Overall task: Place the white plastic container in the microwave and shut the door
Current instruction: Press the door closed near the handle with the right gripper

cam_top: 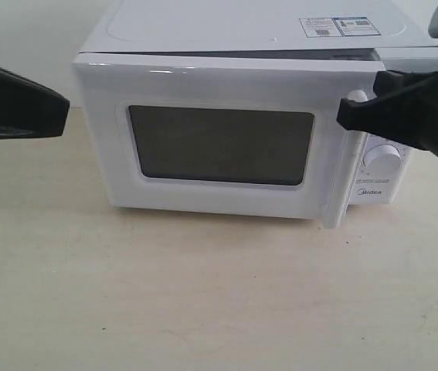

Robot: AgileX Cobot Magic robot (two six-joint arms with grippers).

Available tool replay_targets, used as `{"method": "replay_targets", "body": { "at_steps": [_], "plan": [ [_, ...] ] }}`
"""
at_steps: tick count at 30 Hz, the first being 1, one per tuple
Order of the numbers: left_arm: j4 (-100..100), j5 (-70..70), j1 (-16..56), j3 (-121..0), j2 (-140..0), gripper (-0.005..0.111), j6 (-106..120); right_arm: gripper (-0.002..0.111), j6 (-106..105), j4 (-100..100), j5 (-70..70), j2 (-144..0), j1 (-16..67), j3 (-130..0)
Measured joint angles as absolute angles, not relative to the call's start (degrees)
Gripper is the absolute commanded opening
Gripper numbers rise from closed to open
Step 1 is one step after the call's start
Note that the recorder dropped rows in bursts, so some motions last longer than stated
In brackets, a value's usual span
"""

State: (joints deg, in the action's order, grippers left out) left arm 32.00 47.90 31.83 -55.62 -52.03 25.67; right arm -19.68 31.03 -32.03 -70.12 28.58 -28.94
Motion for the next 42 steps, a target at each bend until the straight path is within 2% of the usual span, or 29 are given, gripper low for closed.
{"method": "replay_targets", "body": {
  "at_steps": [30, 42],
  "plan": [
    [32.0, 47.9, 31.8, -55.6, -52.0, 0.004, 25.7, 0.000, -19.3, 34.3, -37.9, -82.5, 28.0, -35.3],
    [32.0, 47.9, 31.8, -55.6, -52.0, 0.004, 25.7, 0.000, -21.2, 33.7, -36.1, -79.7, 28.5, -36.5]
  ]
}}
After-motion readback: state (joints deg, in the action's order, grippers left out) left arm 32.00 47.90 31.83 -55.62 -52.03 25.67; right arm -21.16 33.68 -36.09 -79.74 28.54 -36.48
